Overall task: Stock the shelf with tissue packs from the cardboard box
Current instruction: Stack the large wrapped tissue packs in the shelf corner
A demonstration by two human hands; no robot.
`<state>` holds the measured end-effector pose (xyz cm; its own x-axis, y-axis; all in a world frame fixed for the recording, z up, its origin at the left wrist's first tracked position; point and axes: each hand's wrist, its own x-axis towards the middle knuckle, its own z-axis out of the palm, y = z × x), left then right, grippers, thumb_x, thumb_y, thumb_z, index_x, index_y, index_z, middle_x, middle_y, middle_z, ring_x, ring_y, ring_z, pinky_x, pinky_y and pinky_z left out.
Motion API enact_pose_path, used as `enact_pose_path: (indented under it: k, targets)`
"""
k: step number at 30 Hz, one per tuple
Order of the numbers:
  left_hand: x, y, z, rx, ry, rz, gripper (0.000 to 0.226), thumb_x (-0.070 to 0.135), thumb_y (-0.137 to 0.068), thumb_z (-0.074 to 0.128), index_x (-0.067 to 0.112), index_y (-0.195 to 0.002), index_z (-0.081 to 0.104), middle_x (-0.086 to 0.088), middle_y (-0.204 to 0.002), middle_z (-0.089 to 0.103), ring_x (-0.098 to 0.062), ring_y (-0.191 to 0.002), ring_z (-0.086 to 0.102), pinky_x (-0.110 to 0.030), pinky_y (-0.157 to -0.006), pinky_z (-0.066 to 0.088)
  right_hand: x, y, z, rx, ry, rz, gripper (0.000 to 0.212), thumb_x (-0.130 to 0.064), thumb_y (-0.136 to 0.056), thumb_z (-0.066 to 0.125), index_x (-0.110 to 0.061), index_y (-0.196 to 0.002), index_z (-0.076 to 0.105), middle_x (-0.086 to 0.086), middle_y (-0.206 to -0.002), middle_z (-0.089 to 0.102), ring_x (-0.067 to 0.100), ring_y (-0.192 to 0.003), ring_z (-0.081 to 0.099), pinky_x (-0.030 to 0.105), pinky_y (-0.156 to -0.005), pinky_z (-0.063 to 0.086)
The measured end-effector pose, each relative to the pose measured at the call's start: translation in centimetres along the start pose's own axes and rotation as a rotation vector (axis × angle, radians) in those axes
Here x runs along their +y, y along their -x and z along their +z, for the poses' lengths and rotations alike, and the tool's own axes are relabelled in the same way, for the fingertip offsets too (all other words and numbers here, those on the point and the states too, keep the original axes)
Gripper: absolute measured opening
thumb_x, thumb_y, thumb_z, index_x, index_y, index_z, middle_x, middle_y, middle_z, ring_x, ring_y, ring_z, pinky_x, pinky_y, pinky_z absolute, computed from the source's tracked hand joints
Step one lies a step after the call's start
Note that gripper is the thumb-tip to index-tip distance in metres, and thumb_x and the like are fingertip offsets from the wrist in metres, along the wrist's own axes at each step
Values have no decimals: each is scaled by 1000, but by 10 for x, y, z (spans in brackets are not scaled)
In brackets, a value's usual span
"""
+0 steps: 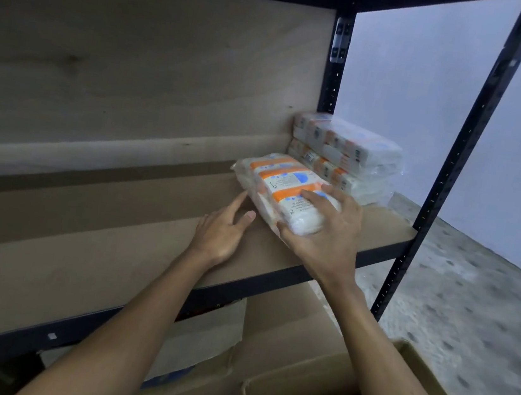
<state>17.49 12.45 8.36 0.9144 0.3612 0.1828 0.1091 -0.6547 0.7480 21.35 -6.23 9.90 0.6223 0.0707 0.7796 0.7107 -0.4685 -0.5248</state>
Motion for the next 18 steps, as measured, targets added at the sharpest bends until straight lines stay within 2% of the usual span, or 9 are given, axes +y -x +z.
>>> enact_pose_path:
  k: [3,6,8,15,18]
  targets:
    - [7,-4,5,-27,-118,-3,54,51,-98,37,40,-149,24,1,-154,36,-22,-143,31,-43,-118,21,3,-20,-10,59,10,-50,58,-53,-58,77,-26,-108,70,3,-125,56,24,-116,47,21,-101,32]
    - [14,-13,13,-62,-269,-9,54,53,-98,34,40,-149,23,-2,-156,33,-22,-144,27,-45,-119,16,5,-45,-22,112,24,-71,56,-50,-59,80,-26,-109,70,2,-125,55,25,-116,48,31,-101,39]
    - [18,-20,19,-95,-361,6,55,54,-98,33,40,-150,21,-1,-157,29,-21,-145,24,-46,-119,14,10,-64,-32,145,23,-76,56,-49,-59,81,-26,-109,70,2,-125,55,23,-116,48,33,-101,40]
    - [26,-47,39,-177,-533,64,55,55,-98,30,36,-150,27,-2,-161,20,-20,-148,15,-48,-119,10,46,-126,-54,172,31,-35,56,-48,-58,82,-28,-110,69,1,-125,53,22,-120,45,14,-100,32]
    - [28,-56,42,-172,-555,85,53,54,-98,30,35,-147,32,-1,-160,21,-20,-148,15,-47,-119,9,65,-144,-55,164,47,-23,54,-45,-59,83,-28,-109,70,1,-123,54,23,-121,46,2,-98,23]
